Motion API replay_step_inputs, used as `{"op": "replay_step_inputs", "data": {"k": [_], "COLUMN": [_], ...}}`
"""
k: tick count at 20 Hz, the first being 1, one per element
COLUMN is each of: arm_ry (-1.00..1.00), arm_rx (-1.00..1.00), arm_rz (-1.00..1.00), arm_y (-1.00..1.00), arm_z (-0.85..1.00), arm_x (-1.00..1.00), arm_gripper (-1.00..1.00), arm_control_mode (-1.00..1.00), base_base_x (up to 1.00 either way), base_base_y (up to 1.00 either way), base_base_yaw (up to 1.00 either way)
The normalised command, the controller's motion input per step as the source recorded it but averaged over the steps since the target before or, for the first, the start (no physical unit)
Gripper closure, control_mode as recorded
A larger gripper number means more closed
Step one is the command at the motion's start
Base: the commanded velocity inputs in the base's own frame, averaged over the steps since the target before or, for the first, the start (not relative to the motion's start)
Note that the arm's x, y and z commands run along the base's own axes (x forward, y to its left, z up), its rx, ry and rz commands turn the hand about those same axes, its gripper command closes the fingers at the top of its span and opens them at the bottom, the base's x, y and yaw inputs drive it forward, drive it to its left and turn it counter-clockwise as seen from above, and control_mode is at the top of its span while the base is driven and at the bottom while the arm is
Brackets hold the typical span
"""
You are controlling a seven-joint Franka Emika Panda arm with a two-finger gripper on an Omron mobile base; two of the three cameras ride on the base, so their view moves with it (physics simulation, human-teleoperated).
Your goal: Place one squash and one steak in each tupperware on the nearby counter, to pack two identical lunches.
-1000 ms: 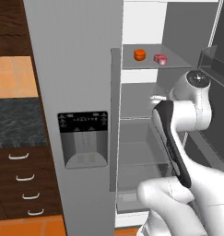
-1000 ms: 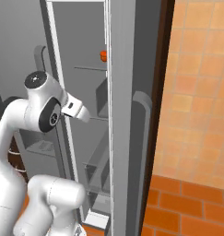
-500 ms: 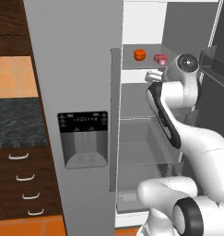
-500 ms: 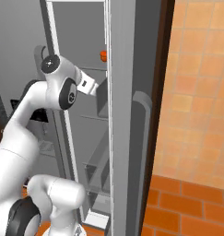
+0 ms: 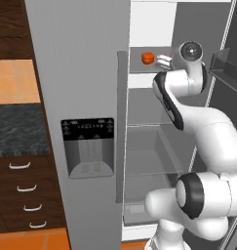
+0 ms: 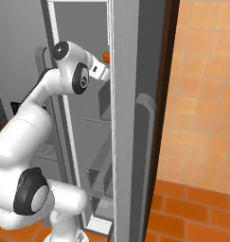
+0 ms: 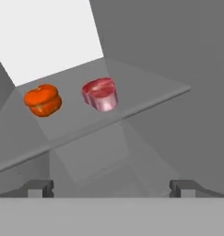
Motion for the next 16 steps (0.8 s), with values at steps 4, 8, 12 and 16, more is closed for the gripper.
{"op": "replay_step_inputs", "data": {"k": [4, 8, 12, 16], "arm_ry": [0.01, 0.05, 0.12, 0.13], "arm_rx": [0.00, 0.00, -0.01, -0.09], "arm_rz": [0.00, 0.03, 0.07, 0.06], "arm_y": [-0.22, -0.11, -0.26, -0.40], "arm_z": [0.04, -0.01, -0.08, -0.10], "arm_x": [0.62, 0.74, 0.69, 0.52], "arm_gripper": [-1.00, -1.00, -1.00, -1.00], "arm_control_mode": [-1.00, -1.00, -1.00, -1.00], "base_base_x": [0.00, 0.00, 0.00, 0.00], "base_base_y": [0.00, 0.00, 0.00, 0.00], "base_base_yaw": [0.00, 0.00, 0.00, 0.00]}}
